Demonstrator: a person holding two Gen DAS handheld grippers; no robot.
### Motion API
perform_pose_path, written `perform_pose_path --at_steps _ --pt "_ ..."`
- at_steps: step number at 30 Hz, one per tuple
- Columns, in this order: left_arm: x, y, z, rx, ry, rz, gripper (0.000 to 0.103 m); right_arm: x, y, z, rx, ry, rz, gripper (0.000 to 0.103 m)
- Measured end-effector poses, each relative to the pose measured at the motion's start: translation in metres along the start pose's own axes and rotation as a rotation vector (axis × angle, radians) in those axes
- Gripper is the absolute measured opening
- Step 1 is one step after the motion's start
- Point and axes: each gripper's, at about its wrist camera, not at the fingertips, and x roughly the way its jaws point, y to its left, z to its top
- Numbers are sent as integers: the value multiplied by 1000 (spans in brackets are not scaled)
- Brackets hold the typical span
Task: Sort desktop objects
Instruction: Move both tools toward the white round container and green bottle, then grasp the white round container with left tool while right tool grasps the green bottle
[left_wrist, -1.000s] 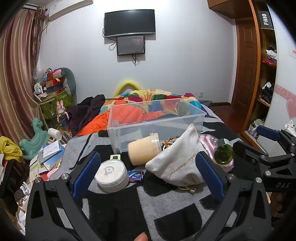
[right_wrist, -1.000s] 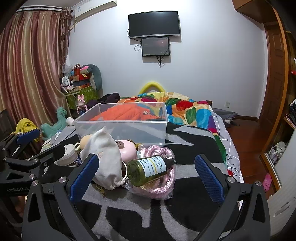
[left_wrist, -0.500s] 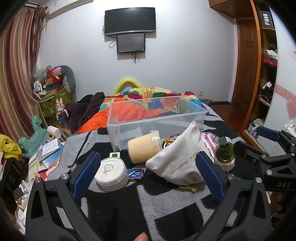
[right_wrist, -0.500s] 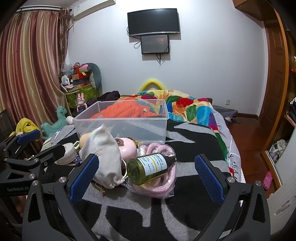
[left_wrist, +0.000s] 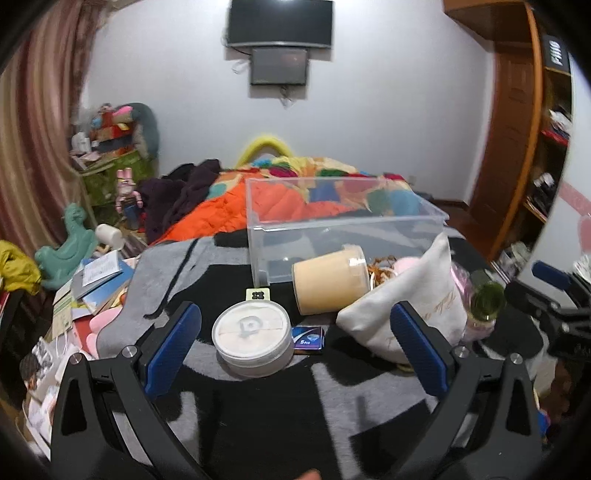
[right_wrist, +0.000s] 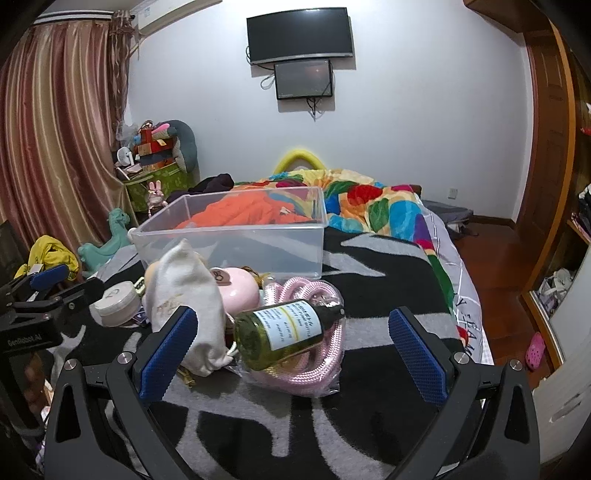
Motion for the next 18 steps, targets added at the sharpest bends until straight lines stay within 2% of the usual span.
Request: perform_pose_path --at_steps 4,9,10,12,13,16,18 --pt "12 9 0 45 42 22 103 8 -6 -1 21 30 20 103" --pt "32 28 -6 -31 127 -27 103 18 -8 -3 -5 55 14 103" --pt "37 31 -7 -42 136 -26 101 19 -7 -3 -18 47 10 103" --pt "47 33 -11 -56 164 -16 81 21 -7 -3 -23 43 21 102" --pt "53 35 -13 -64 183 -16 78 22 -8 -3 -17 46 41 102" --pt "66 42 -17 -120 223 -33 78 31 -13 -3 5 62 91 102" --pt "72 44 -17 -133 226 -28 78 37 -16 -3 15 76 110 96"
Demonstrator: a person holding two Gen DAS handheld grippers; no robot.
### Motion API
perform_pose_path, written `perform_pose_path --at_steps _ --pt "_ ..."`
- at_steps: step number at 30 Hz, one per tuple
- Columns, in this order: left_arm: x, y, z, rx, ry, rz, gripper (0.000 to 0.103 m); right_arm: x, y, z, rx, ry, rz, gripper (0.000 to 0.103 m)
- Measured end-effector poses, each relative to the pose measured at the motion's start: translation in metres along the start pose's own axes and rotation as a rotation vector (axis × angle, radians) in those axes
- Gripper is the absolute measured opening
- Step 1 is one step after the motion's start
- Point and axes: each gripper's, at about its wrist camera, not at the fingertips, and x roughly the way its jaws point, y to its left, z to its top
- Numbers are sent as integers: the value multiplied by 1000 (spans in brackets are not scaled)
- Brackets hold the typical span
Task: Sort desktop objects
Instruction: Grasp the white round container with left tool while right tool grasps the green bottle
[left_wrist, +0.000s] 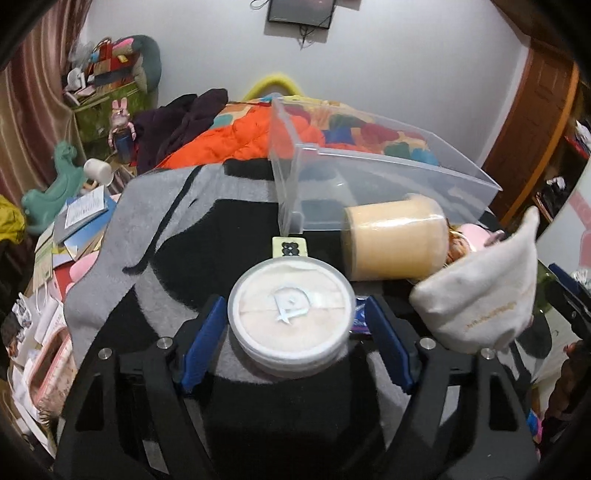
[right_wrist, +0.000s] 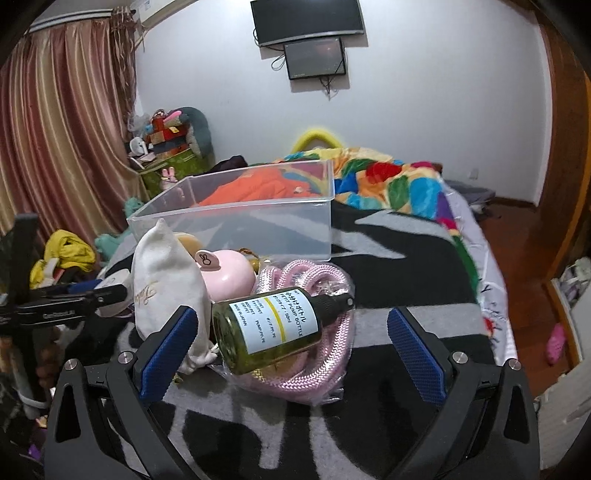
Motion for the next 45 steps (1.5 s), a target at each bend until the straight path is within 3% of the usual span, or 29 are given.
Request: perform_pose_path --at_steps 2,4,9,21,32,40,45 --pt "2 0 1 -6 -2 6 76 6 -4 1 19 27 36 90" --pt "4 -1 3 -11 6 -1 68 11 -6 1 42 41 77 84" --pt "5 -4 3 -14 2 15 65 19 -4 -2 45 61 128 54" --pt "-26 -6 2 14 -98 75 65 -1 -2 0 22 -8 115 54" --pt "-72 -18 38 56 -233 4 65 -16 6 42 -57 -92 124 54" --pt "-72 -29 81 105 -237 -19 65 -2 18 77 -134 -110 106 54" --pt "-55 -33 108 117 -219 -18 65 18 20 95 -146 -67 161 54"
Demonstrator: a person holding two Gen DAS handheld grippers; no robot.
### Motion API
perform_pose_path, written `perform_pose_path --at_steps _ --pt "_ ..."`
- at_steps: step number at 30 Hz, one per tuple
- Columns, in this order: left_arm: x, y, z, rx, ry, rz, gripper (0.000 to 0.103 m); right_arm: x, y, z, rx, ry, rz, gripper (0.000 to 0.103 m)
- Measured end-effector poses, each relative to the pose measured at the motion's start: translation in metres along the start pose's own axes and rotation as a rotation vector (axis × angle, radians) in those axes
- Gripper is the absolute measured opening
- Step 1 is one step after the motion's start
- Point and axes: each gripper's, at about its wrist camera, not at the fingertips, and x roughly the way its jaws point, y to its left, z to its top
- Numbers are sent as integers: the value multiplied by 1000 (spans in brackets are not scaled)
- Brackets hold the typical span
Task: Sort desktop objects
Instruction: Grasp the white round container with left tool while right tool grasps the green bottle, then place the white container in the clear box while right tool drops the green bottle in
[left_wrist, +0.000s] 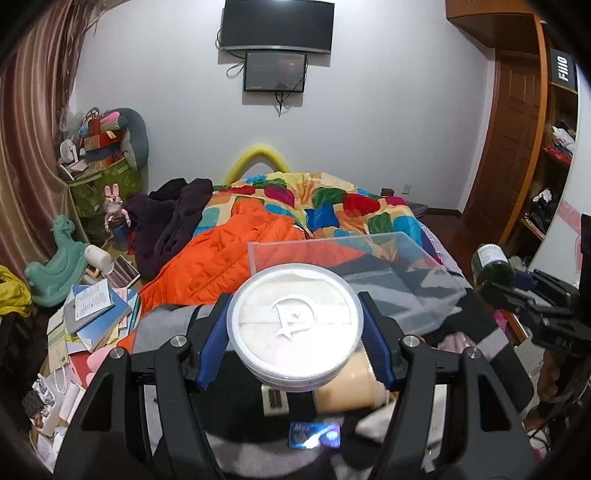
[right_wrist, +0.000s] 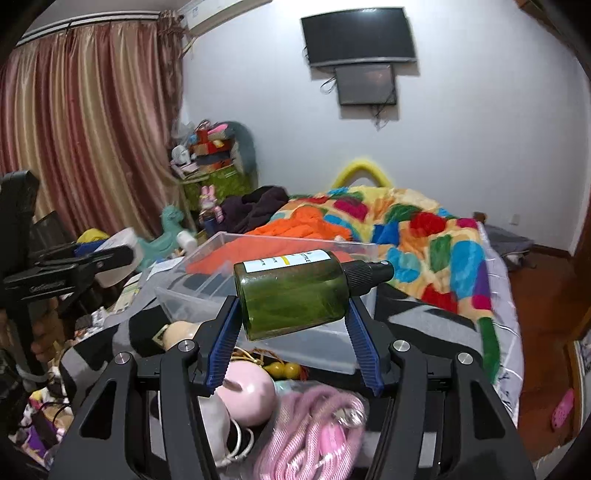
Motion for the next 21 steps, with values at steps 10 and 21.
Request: perform_pose_path --at_steps 10,21 --pt "85 -4 21 11 197 -64 65 53 -12 15 2 144 63 54" --pt "141 -15 18 55 364 -97 65 113 -18 19 -41 349 48 54"
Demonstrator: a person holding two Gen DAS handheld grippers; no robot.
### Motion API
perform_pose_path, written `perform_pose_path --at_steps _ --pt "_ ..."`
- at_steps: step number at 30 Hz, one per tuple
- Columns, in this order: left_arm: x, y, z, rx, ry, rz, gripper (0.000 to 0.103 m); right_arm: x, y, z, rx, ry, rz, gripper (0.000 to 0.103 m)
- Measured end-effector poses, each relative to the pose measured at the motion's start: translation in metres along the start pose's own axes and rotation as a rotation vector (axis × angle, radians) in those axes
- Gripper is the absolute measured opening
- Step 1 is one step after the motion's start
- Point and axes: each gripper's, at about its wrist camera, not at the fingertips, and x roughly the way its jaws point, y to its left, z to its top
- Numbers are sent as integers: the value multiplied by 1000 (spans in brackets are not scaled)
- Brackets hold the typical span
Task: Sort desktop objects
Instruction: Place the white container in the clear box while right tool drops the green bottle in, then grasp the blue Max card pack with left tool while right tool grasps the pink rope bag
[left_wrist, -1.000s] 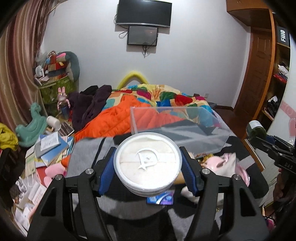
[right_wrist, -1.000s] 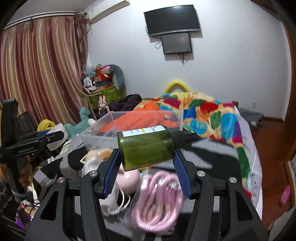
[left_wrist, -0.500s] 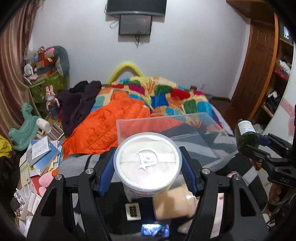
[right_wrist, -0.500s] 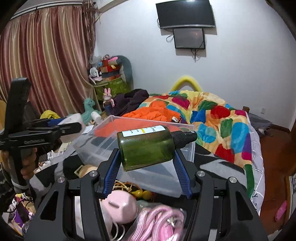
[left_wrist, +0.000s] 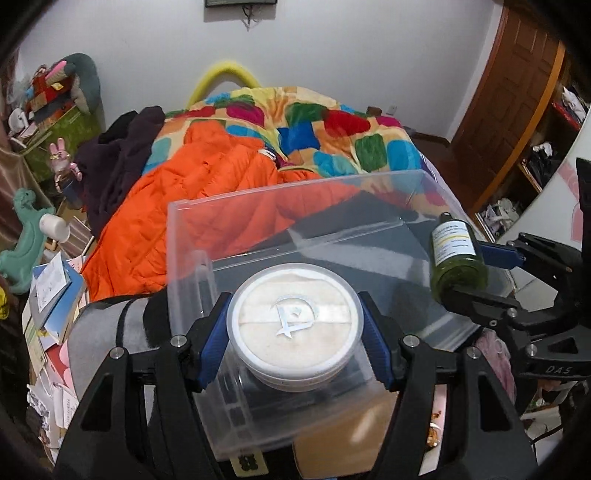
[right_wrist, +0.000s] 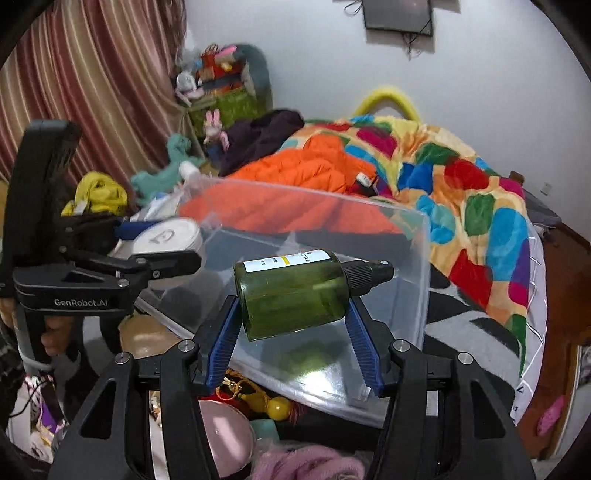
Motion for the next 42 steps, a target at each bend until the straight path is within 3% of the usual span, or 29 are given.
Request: perform_pose_path --at_steps 15,21,28,32,34,36,41,42 --pt "22 -15 -1 121 94 23 65 31 7 9 -49 117 -36 54" --pt "18 -14 -3 112 98 -23 65 28 10 8 -43 96 -26 54" --pt "2 -15 -4 107 65 -18 67 14 18 7 -26 71 17 54" --pt "-21 -13 -7 88 4 -41 71 -14 25 3 -30 8 36 54" --pt "-38 -11 -11 69 -38 -63 73 -30 26 -1 -26 -28 59 59" --pt "-56 -9 -18 57 -81 -79 77 -52 29 -7 -25 -89 70 70" --pt "-100 -3 -34 35 -174 -55 83 -101 38 -27 -64 -222 7 76" --pt "-110 0 -38 26 -200 -40 89 -107 39 -30 -67 -238 -5 80"
